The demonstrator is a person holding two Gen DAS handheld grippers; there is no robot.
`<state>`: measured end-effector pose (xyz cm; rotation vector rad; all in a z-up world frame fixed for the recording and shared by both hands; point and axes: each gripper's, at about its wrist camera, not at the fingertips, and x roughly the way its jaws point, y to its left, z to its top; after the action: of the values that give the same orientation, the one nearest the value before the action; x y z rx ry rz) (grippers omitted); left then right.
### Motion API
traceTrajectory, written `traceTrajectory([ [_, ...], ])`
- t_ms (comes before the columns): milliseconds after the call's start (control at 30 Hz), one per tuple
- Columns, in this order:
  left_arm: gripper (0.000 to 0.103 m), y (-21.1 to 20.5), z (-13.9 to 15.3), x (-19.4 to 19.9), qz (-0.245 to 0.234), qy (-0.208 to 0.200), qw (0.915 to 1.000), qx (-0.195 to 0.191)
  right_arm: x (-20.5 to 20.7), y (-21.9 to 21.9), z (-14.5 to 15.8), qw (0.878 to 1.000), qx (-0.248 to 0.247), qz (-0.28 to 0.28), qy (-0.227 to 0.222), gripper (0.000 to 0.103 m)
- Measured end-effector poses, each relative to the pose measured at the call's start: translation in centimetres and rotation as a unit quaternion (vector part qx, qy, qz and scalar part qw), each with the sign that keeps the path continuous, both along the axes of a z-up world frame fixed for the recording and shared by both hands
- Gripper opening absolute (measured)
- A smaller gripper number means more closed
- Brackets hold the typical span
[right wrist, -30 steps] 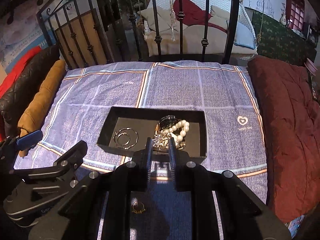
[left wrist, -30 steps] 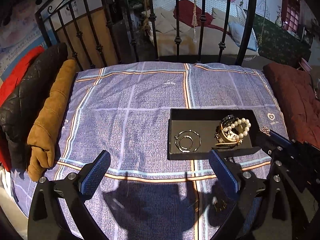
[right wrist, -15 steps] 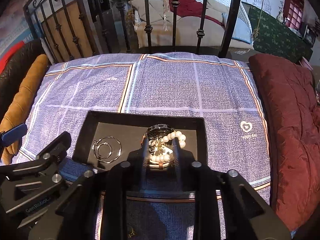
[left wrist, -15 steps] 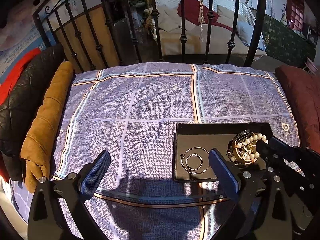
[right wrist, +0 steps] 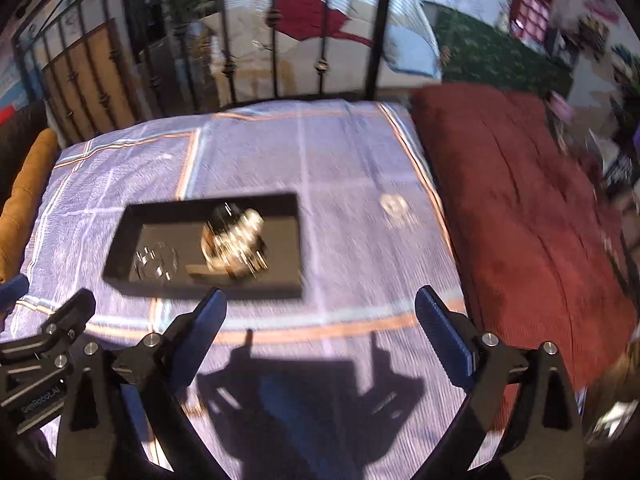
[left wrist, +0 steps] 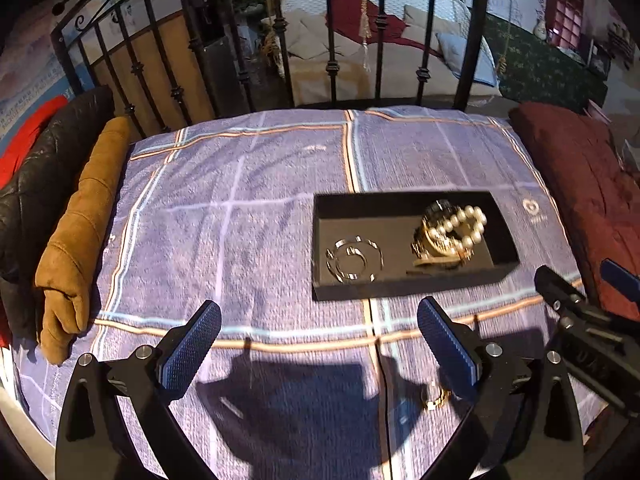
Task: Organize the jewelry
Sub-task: 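Grasp the gold ring with the left tool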
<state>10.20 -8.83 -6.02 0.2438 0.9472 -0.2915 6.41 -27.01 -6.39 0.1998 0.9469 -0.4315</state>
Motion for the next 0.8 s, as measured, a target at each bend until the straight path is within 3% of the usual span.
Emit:
traceTrajectory([
  [67, 0.090, -0.2, -1.4, -2.1, -0.021, 0.017, 0.9996, -0.006, -2.6, -0.7, -1.0, 1.000, 0.012, -0.017, 0.012, 0.094],
  [133, 0.077, -0.7, -3.0, -3.7, -0.044, 0.033, 0.9984, 0.002, -4.6, -1.1, -2.0, 0.999, 0.020, -0.026, 0.026, 0.094],
  [200, 0.055, -1.0, -4.3, -4.5, -0.058, 0.053, 0.9969, 0.001, -6.0, -1.3, -2.9, 0.998, 0.035, -0.033, 0.035, 0.094],
  [233, 0.051, -1.1, -4.8, -4.6, -0.060, 0.063, 0.9962, -0.002, -6.5, -1.3, -3.1, 0.998, 0.040, -0.033, 0.037, 0.094],
  [467, 0.050, -3.8, -5.2, -5.4, -0.096, 0.066, 0.9932, -0.003, -7.5, -1.0, -2.1, 0.999, 0.039, -0.027, 0.025, 0.094],
  [633, 0.051, -5.1, -7.6, -4.9, -0.089, 0.094, 0.9916, 0.004, -7.4, -1.3, -1.9, 0.999, 0.039, -0.029, 0.024, 0.094],
  [700, 0.052, -5.2, -8.1, -5.3, -0.086, 0.075, 0.9935, 0.007, -7.3, -1.4, -2.1, 0.998, 0.039, -0.031, 0.025, 0.094],
  [767, 0.047, -5.4, -8.2, -5.6, -0.089, 0.062, 0.9940, 0.010, -7.3, -1.6, -2.3, 0.998, 0.040, -0.032, 0.028, 0.094],
  [800, 0.032, -5.3, -8.1, -5.7, -0.091, 0.059, 0.9941, 0.006, -7.3, -1.7, -2.4, 0.998, 0.040, -0.034, 0.030, 0.094],
])
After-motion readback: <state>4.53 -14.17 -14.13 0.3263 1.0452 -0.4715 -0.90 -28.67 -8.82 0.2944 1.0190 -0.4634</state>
